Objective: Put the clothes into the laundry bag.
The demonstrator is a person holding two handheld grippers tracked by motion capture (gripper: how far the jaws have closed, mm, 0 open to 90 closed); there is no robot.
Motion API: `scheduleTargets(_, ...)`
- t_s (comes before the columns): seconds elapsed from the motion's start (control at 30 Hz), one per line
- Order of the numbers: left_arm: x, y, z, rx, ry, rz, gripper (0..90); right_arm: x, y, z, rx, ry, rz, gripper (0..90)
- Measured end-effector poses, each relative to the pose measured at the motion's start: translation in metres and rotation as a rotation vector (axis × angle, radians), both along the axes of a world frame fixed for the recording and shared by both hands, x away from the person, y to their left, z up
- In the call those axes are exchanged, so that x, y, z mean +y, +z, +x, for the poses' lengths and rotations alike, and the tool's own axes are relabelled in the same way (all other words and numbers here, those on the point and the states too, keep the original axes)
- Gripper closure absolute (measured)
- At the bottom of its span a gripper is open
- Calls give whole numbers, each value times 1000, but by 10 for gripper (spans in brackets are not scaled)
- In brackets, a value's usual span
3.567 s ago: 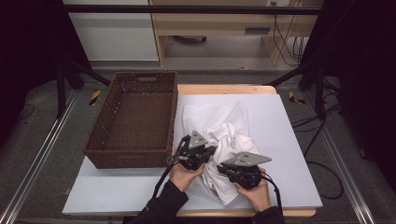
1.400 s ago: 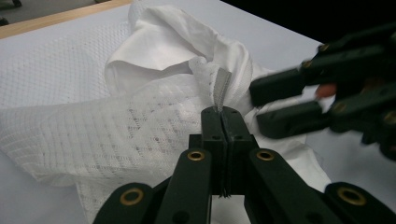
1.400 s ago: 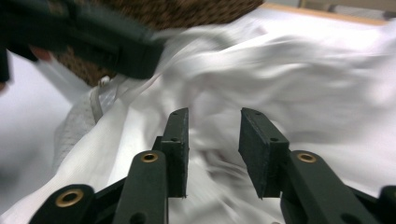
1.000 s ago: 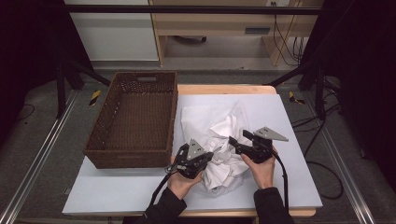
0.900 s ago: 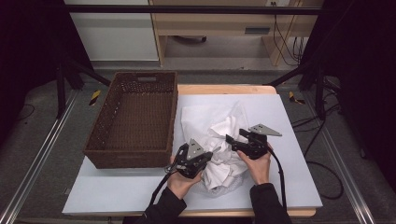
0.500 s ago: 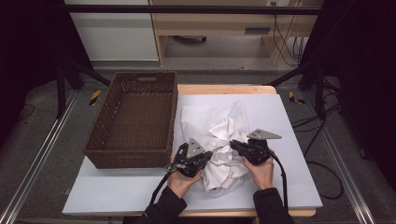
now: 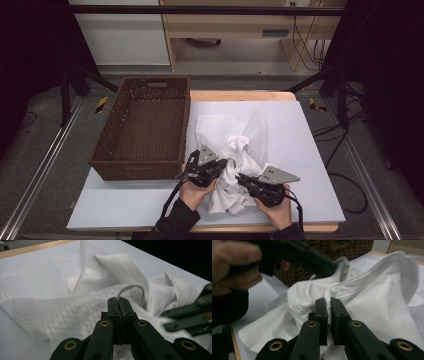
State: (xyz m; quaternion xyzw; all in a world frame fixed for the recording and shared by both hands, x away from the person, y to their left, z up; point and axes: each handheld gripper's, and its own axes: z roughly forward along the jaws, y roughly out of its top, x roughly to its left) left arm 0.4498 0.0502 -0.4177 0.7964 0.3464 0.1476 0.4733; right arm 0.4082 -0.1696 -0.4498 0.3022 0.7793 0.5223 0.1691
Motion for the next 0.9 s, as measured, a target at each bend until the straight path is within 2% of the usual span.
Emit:
scheduleTargets(0.1, -4, 6, -4, -7, -17, -15, 892, 18, -14, 10, 35, -1, -79, 858)
scheduleTargets(0.17, -7, 9, -9, -24, -35, -13, 892, 28, -20, 22, 62, -44, -112, 860)
scheduleTargets(0.23, -8, 11, -13, -32, -44, -10, 892, 33, -20, 32, 60, -106, -119, 861)
scheduleTargets(0.3, -8, 7, -15, -25, -46, 3, 892, 36, -22, 45, 3, -241, -144, 862)
scheduleTargets(0.37, -8, -3, -12, -6, -39, 13, 892, 35, -27, 55, 11, -303, -133, 863)
scheduleTargets(0.4, -6, -8, -9, 9, -37, 9, 892, 35, -31, 61, 24, -312, -127, 861)
scheduleTargets(0.47, -3, -15, -6, 29, -33, -4, 891, 34, -34, 65, 47, -289, -113, 853)
scheduleTargets(0.5, -3, -17, -6, 25, -30, 4, 890, 31, -34, 64, 54, -273, -95, 843)
scheduleTargets(0.57, -1, -20, -5, 19, -29, 13, 890, 21, -30, 63, 97, -224, -43, 784)
scheduleTargets(0.63, 0, -19, -5, 10, -29, 18, 888, 8, -21, 55, 129, -188, 1, 718)
scheduleTargets(0.73, -1, -19, -6, -14, -34, 31, 888, -18, -7, 38, 110, -145, 39, 645)
scheduleTargets(0.77, -1, -18, -7, -24, -35, 39, 888, -25, -4, 35, 105, -145, 48, 637)
scheduleTargets(0.83, -2, -19, -7, -35, -33, 47, 888, -42, 2, 32, 75, -199, 51, 604)
scheduleTargets(0.9, -4, -19, -8, -50, -35, 61, 889, -55, 5, 40, 60, -285, 62, 530)
